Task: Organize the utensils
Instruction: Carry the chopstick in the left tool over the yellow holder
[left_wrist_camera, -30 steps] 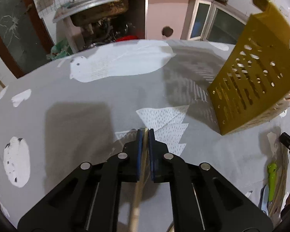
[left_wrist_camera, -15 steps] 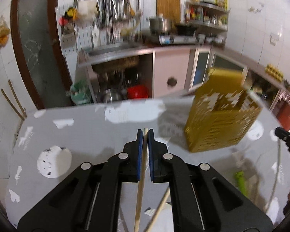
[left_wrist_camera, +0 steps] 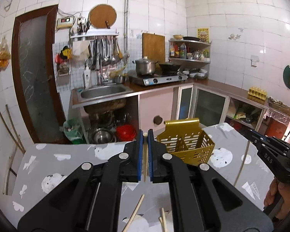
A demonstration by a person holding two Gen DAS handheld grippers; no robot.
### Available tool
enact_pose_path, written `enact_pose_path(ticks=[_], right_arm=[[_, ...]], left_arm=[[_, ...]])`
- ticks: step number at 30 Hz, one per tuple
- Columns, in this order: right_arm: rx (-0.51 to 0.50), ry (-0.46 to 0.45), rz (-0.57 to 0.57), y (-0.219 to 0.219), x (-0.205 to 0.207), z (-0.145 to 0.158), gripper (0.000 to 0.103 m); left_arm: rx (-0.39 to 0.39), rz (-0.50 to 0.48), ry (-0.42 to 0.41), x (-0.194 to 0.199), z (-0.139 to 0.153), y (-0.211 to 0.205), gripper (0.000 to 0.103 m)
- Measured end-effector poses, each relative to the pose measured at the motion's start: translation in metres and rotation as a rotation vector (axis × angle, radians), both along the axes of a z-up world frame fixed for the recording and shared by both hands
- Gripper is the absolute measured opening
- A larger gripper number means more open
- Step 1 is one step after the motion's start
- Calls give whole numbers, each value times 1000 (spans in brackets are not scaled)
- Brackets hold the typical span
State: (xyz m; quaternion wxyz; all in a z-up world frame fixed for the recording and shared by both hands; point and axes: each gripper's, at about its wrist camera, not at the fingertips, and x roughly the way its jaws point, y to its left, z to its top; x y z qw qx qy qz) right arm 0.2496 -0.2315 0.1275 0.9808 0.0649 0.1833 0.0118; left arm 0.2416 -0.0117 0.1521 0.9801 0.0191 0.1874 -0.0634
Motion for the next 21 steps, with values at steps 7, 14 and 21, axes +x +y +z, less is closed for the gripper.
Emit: enact_pose_path(ticks=[7,14,21], right_arm=[[8,-17,0,-4,-1,6,5],[3,-13,3,-5,-2,6,5],[-11,-30,2,-1,-7,10,5]], left_arm=[[2,-18,-12,-1,5,-9,3],[7,-26,-30,-8,5,-12,4],[5,-23,-43,-13,6,-14,4]])
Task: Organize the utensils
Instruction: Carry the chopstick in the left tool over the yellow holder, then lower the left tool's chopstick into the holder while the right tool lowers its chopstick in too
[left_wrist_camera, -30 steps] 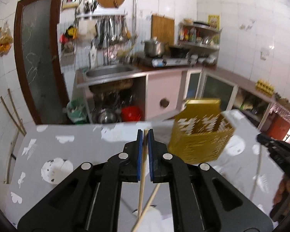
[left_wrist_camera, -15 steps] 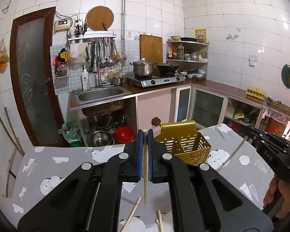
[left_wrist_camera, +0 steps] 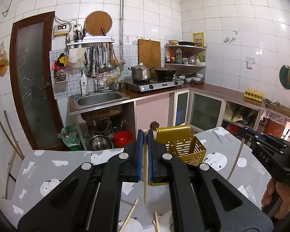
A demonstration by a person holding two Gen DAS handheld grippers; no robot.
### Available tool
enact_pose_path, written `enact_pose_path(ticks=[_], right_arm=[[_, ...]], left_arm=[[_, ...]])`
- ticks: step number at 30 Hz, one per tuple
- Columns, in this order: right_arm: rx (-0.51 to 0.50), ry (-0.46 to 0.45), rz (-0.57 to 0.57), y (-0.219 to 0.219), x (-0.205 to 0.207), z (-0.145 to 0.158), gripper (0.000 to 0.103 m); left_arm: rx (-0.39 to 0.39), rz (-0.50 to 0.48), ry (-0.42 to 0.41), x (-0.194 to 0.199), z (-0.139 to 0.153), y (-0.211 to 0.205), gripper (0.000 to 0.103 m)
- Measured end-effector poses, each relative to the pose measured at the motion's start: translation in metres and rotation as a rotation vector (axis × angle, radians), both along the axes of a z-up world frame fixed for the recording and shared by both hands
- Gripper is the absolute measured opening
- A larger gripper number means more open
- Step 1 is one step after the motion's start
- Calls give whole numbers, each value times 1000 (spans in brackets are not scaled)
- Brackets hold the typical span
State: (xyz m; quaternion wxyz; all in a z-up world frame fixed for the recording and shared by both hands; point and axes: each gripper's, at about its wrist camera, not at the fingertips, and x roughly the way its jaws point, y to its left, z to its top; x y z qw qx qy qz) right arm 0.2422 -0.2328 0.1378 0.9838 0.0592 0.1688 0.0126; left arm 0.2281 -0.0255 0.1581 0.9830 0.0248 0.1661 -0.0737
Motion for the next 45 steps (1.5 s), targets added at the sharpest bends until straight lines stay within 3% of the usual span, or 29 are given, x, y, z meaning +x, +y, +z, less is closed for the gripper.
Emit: enact_pose_path(ticks=[21,31,39,45], right_arm=[[-43,-88,14,10,-4,38,5],[-78,-152,25,25,18,76,5],[-35,-187,27,28,49,108,5],[0,-178,7,24,77,96,5]], left_arm=[[-8,-9,-88,-4,28,-8,4],[-44,-29,-146,21,49,-9,4],[-71,-67,-205,47,70,-24,3],[-95,-76,-196,76,56,-33,4]])
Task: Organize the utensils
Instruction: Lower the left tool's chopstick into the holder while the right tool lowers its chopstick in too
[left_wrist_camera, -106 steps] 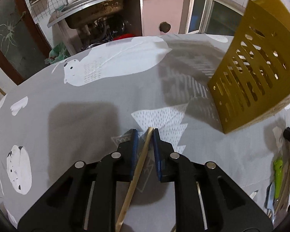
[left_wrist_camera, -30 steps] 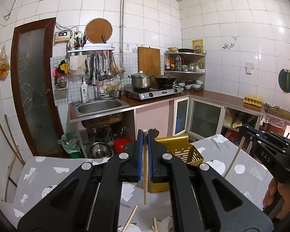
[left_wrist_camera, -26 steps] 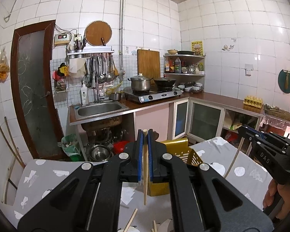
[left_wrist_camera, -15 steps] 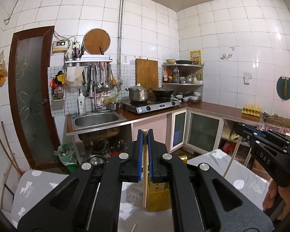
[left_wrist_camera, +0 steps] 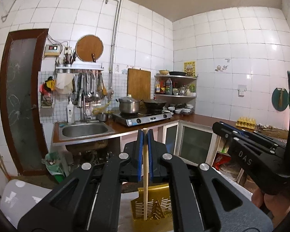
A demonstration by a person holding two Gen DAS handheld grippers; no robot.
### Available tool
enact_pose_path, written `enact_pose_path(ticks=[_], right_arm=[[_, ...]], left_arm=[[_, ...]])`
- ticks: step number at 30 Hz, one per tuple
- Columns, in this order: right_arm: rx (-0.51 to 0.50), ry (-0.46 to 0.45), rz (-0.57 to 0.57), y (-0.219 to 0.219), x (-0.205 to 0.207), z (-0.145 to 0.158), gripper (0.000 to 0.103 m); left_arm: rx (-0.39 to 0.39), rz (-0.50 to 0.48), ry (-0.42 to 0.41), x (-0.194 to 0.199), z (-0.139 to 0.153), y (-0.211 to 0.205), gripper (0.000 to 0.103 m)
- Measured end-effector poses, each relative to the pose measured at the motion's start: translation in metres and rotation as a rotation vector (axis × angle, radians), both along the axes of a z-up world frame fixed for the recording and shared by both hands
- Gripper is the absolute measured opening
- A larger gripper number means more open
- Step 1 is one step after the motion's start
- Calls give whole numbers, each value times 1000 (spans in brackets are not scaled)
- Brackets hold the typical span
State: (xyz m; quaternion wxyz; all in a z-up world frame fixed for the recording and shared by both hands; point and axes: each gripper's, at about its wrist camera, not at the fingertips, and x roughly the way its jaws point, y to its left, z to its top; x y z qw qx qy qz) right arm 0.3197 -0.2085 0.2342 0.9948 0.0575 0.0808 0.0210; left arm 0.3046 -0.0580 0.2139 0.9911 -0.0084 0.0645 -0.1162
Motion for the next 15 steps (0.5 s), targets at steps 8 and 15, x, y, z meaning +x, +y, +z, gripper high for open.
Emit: enact_pose_path(ticks=[8,15], right_arm=[[-7,86,-4,-8,24,-56,5],[-15,168,-9,-14,28,-77,6]], left_arm=[[20,36,134,47,-74,4,4],[14,75,202,49,-86,27,5]])
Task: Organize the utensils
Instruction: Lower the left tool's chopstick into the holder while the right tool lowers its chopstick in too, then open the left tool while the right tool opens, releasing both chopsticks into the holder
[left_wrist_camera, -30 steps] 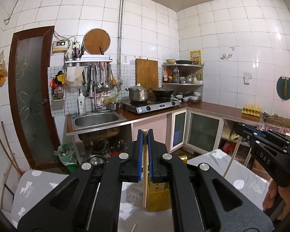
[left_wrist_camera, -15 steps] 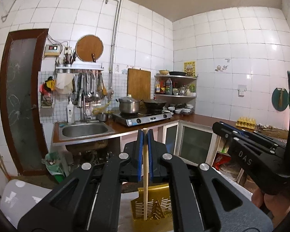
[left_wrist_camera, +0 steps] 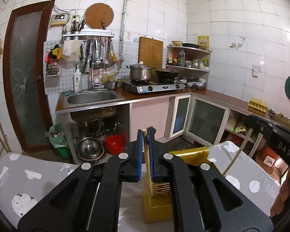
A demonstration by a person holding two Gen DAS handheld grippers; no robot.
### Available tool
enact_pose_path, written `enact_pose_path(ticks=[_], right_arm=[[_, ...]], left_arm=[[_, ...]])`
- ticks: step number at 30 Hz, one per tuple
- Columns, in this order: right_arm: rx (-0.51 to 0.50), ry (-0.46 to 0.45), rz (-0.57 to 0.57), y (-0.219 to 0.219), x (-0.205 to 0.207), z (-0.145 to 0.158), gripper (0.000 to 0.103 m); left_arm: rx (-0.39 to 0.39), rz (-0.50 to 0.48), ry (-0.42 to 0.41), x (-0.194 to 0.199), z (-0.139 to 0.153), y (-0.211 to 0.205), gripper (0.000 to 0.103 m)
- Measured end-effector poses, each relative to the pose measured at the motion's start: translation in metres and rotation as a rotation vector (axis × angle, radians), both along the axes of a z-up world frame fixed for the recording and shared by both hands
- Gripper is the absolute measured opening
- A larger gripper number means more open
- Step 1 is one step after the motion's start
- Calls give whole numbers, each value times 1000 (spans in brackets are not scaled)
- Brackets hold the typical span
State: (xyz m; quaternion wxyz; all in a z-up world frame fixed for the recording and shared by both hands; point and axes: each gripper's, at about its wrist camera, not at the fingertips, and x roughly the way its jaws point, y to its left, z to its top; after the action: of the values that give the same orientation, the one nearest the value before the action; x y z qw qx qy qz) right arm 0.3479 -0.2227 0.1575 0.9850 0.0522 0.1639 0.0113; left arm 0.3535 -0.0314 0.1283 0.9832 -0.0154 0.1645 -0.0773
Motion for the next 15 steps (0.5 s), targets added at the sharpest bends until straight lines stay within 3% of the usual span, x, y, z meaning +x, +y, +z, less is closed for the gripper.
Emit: enact_pose_path(ticks=[2,3,4,6,10,15], right_arm=[[-8,27,-10,-1,-2,1,7],[-9,31,-19,-2,-5,2,16],[-6,30,-31,-3,-9,3,43],[8,13,-54,-8,-21,7,65],[6,29,-99,-15,-45,7,66],[-20,48,-163,-21,-82,-5,74]], left_arm=[[5,14,-6,-8,7,6,18],[7,14,1,-10,11,9,41],[6,21,-1,-16,16,13,62],[12,36,-13,-28,23,21,82],[43,39,-11,-57,35,36,98],[42,59,20,-80,34,57,98]])
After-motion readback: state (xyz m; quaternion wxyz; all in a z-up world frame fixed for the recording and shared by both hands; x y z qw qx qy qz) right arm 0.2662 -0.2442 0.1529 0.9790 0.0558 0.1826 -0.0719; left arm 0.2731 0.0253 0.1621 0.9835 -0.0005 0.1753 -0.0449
